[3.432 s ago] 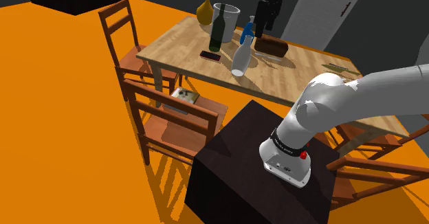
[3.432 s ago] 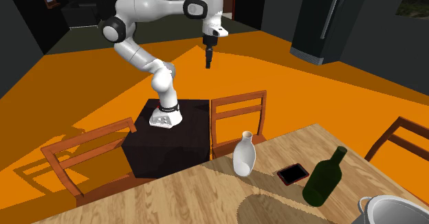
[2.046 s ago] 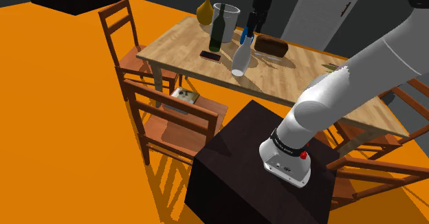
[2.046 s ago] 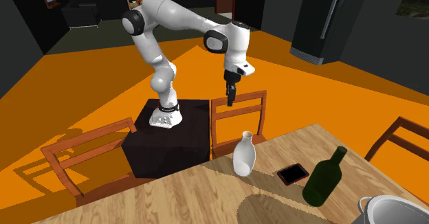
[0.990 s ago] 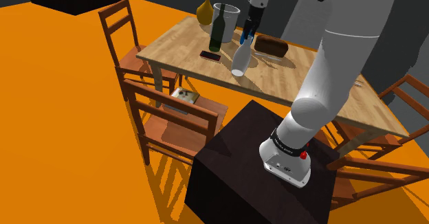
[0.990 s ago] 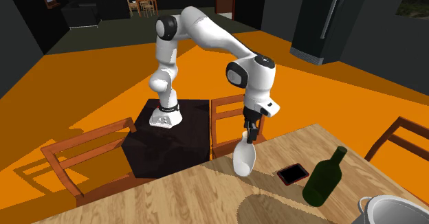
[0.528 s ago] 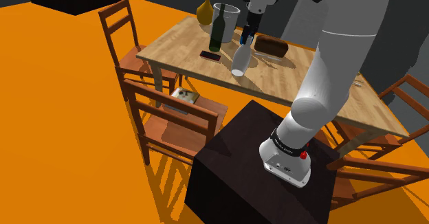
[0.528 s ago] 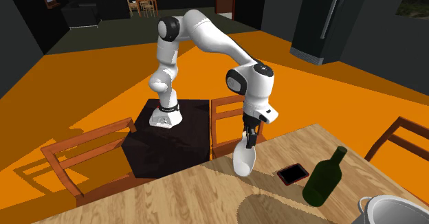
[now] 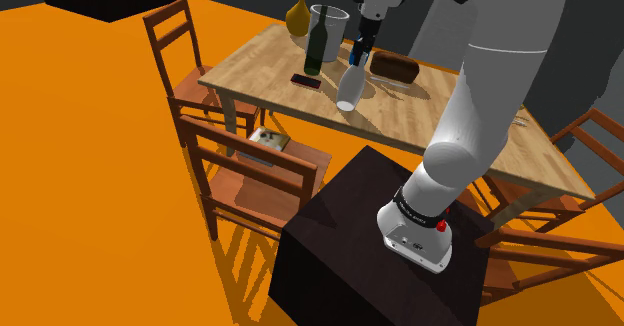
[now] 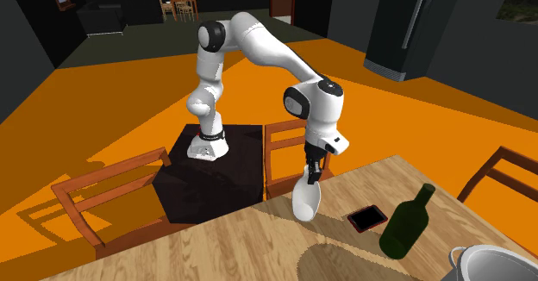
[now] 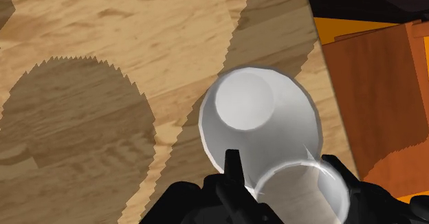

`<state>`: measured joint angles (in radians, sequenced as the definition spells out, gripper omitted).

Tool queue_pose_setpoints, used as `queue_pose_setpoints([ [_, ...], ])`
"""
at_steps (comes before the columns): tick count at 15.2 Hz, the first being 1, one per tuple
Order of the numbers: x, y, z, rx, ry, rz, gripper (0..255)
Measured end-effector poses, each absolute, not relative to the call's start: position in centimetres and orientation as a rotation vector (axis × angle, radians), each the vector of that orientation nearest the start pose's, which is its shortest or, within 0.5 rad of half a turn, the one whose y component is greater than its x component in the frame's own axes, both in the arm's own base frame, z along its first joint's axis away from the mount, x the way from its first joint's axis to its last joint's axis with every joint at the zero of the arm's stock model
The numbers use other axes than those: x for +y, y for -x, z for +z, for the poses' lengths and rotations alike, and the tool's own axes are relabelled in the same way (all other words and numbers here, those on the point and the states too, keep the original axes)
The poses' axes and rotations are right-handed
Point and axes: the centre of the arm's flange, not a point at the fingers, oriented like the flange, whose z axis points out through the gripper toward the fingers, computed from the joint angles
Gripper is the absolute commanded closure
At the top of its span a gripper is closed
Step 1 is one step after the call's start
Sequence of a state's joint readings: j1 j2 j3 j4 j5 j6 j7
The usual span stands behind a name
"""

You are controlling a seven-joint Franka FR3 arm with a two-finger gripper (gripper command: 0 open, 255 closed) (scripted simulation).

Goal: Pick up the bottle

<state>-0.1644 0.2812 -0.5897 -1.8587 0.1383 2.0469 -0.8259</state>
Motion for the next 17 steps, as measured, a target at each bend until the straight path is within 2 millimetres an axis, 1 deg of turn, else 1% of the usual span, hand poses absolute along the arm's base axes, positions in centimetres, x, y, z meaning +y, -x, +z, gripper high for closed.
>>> queue_pose_setpoints([
  [2,-39.8,-46.4,38.8,-0.032,3.135,0.084,255],
  [4,-39.7,-46.4,39.3,-0.032,3.134,0.086,255],
  [17,-39.7,-46.5,46.1,-0.032,3.134,0.086,255],
])
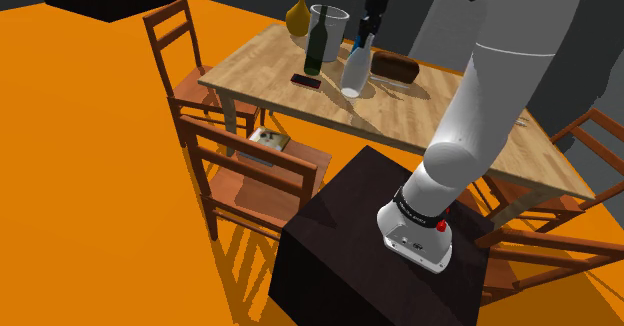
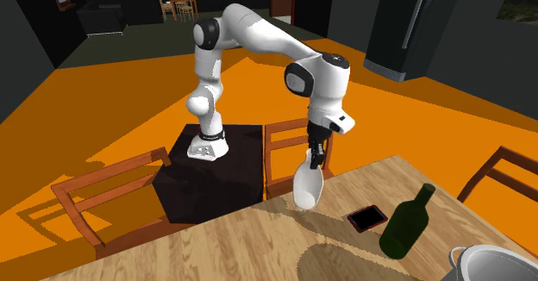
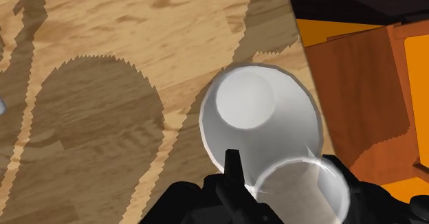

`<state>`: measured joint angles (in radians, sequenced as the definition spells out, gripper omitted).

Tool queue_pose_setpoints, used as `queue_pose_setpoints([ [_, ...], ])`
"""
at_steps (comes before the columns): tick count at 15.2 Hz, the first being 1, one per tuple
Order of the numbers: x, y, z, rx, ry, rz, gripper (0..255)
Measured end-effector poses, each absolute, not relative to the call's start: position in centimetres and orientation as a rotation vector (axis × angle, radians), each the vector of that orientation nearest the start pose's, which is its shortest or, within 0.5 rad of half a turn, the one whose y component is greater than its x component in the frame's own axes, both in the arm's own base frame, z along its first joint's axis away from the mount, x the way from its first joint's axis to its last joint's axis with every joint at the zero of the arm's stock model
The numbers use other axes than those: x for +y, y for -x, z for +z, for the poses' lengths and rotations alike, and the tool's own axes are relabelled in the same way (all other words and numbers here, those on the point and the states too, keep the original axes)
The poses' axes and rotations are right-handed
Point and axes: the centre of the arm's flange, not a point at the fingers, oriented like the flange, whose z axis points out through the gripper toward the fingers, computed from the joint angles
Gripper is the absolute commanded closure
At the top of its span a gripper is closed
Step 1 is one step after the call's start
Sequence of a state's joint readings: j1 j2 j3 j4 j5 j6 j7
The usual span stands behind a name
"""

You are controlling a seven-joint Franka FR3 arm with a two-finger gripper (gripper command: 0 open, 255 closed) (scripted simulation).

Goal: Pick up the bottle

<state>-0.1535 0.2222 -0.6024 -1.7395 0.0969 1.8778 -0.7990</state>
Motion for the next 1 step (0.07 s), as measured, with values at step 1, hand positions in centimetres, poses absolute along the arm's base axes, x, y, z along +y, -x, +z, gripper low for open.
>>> queue_pose_setpoints([
  [1,-39.70,-46.47,46.39,-0.032,3.134,0.085,255],
])
